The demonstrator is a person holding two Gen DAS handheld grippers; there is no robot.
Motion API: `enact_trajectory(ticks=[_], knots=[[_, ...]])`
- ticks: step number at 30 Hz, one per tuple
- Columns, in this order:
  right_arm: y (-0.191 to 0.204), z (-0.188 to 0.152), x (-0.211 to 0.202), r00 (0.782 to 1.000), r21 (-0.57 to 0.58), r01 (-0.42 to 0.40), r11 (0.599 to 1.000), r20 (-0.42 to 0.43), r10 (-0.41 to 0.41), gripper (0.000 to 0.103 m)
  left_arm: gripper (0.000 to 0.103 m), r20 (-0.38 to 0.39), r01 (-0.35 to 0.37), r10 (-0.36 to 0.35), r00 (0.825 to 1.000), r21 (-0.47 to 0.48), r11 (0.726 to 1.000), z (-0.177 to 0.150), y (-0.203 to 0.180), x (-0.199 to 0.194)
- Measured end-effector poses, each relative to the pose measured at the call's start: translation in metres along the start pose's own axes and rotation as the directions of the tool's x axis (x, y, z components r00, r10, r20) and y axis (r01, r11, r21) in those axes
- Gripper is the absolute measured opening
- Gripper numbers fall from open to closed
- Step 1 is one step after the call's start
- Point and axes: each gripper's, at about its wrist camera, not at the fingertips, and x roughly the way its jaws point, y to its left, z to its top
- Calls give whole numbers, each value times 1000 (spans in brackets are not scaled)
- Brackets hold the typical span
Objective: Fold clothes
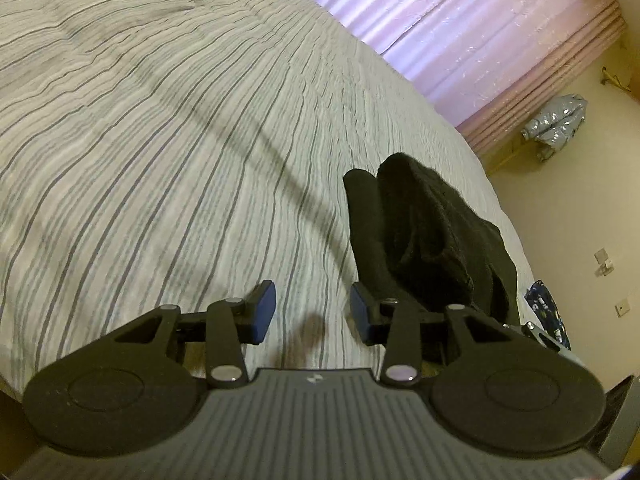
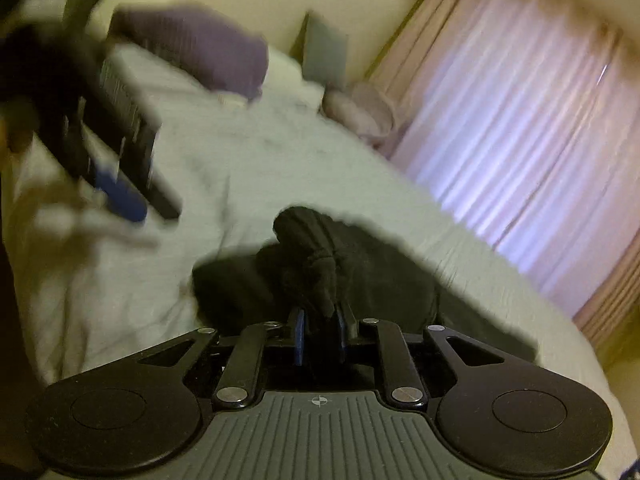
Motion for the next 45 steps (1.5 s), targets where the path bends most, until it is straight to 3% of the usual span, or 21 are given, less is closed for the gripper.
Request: enact_trajectory(ticks=[2, 5, 7, 9, 11, 12, 19, 20, 22, 23, 28, 30, 35, 36, 39, 45], knots=[[1, 2, 1, 1000, 9, 7, 1000, 14, -7, 16, 35, 0, 1, -1, 1000, -3, 1000, 0, 1, 1], [-14, 19, -5, 994, 40, -3, 999, 109, -1, 15, 35, 2, 2, -2, 1000, -6, 1000, 0, 3, 1], [-21, 31, -11, 983, 61, -39, 997, 182, 28, 0, 35, 2, 2, -2, 1000, -3, 1000, -1, 3, 2], [-12, 28, -14, 986, 32, -57, 998, 157, 51, 0, 35, 0, 3, -3, 1000, -7, 1000, -1, 4, 2], [2, 17, 0, 997, -18, -56, 998, 56, 57, 0, 35, -1, 5, -5, 1000, -7, 1000, -1, 4, 1], [8, 14, 0, 998, -26, -46, 999, 44, 48, 0, 35, -2, 5, -5, 1000, -7, 1000, -1, 5, 0], [20, 22, -12, 994, -115, 53, 992, 101, -41, 3, 35, 2, 10, -10, 1000, -6, 1000, 1, 5, -3], [21, 21, -11, 994, -126, 59, 990, 99, -46, 8, 35, 3, 11, -11, 1000, -6, 1000, 1, 5, -4], [25, 17, -8, 994, -148, 71, 986, 96, -57, 78, 35, 6, 9, -9, 1000, -6, 1000, 1, 6, -6], [26, 16, -7, 994, -160, 77, 984, 94, -62, 79, 35, 8, 6, -6, 1000, -6, 1000, 2, 7, -8], [35, 9, 5, 991, -220, 108, 969, 99, -88, 73, 35, 18, -5, 6, 1000, -5, 1000, 3, 12, -17], [34, 11, 16, 993, -218, 104, 970, 73, -90, 67, 35, 17, -2, 2, 1000, -3, 1000, 2, 12, -18], [40, 7, 36, 997, -269, 78, 960, 6, -79, 66, 35, 14, 1, -1, 1000, 2, 1000, 1, 13, -21], [39, 8, 42, 997, -266, 73, 961, -7, -78, 66, 35, 13, 1, -1, 1000, 3, 1000, 1, 14, -22], [40, 7, 49, 997, -244, 20, 970, -70, -38, 50, 35, 11, 0, 0, 1000, 7, 1000, 0, 15, -24], [20, 23, 34, 997, -172, 40, 984, -57, -51, 50, 36, 9, -4, 4, 1000, 1, 1000, -2, 18, -26]])
